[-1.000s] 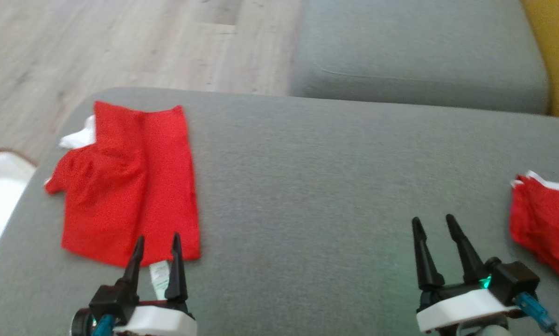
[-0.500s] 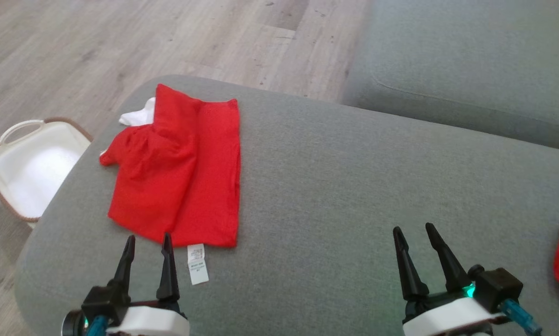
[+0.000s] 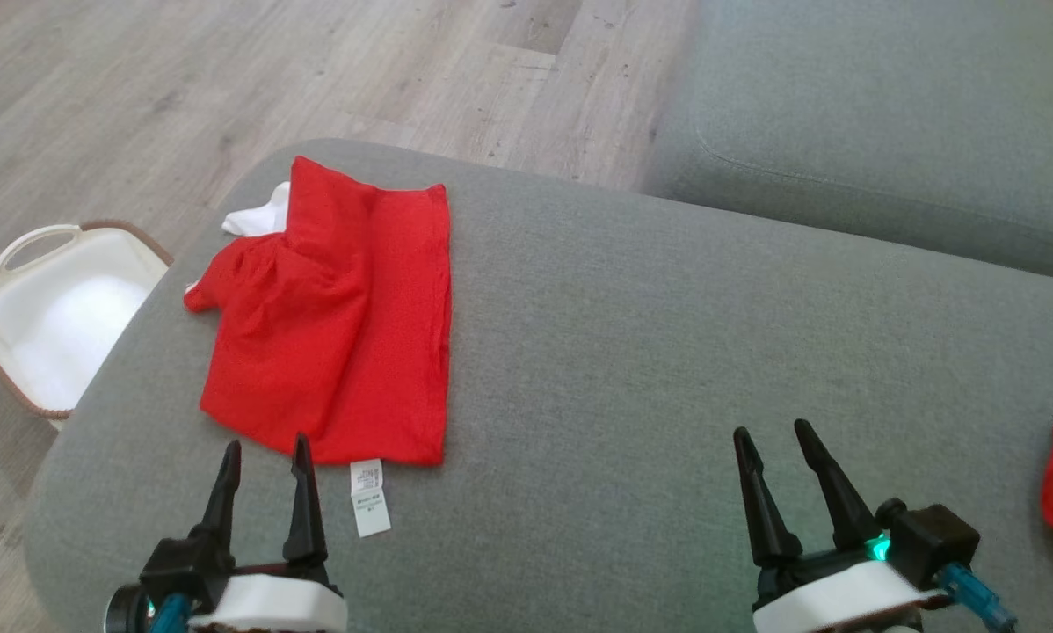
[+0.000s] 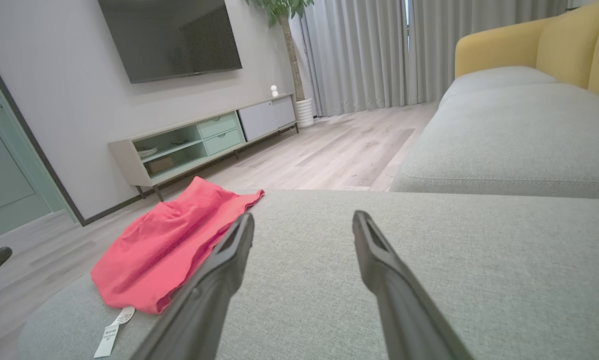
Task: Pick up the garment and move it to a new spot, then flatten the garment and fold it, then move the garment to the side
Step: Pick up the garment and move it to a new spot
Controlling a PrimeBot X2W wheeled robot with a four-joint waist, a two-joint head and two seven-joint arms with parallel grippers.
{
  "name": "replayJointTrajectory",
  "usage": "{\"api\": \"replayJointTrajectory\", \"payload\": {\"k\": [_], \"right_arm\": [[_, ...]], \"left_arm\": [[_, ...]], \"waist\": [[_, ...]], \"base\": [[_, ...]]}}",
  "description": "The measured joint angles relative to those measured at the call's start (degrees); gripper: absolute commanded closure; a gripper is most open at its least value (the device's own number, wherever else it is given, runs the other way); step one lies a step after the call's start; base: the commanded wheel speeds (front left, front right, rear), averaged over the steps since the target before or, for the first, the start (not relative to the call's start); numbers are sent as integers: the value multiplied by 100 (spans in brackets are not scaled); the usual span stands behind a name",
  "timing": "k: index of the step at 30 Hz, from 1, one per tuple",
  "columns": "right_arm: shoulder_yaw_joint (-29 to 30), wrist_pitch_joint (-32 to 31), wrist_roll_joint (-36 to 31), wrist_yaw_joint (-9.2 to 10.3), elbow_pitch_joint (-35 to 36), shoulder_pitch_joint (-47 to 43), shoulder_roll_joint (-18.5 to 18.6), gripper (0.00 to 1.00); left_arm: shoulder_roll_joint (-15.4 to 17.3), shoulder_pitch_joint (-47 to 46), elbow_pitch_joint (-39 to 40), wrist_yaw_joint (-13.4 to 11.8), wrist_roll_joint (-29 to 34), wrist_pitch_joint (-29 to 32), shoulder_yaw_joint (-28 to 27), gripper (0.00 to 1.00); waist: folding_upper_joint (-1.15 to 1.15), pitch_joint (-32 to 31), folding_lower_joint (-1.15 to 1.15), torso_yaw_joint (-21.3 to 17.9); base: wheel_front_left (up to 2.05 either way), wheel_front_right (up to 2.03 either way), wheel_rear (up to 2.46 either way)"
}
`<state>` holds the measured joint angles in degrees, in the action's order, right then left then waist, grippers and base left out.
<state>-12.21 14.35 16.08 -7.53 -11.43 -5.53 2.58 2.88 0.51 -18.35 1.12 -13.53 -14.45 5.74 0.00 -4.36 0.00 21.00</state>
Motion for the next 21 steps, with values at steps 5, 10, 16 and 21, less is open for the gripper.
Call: {"api": "replayJointTrajectory", "payload": {"k": [5,10,16,21], "right_arm": [[5,0,-1,0,71,3,0,0],[157,0,-81,0,241,19,0,0],[511,1,-360,0,572,308,0,0],[786,2,-588,0,790,640,2,0]], "left_arm": [[2,-2,24,12,-1,0,-89,0],[81,-55,74,51,10,0,-312,0],[568,-1027,56,199,54,1,-580,0],[1105,-2091,-417,396,116,375,-578,0]], "waist": [[0,72,0,-100],[0,268,0,-232],[0,781,2,-407],[0,1252,2,-587]], "base": [[0,0,0],[0,0,0],[0,0,0],[0,0,0]]}}
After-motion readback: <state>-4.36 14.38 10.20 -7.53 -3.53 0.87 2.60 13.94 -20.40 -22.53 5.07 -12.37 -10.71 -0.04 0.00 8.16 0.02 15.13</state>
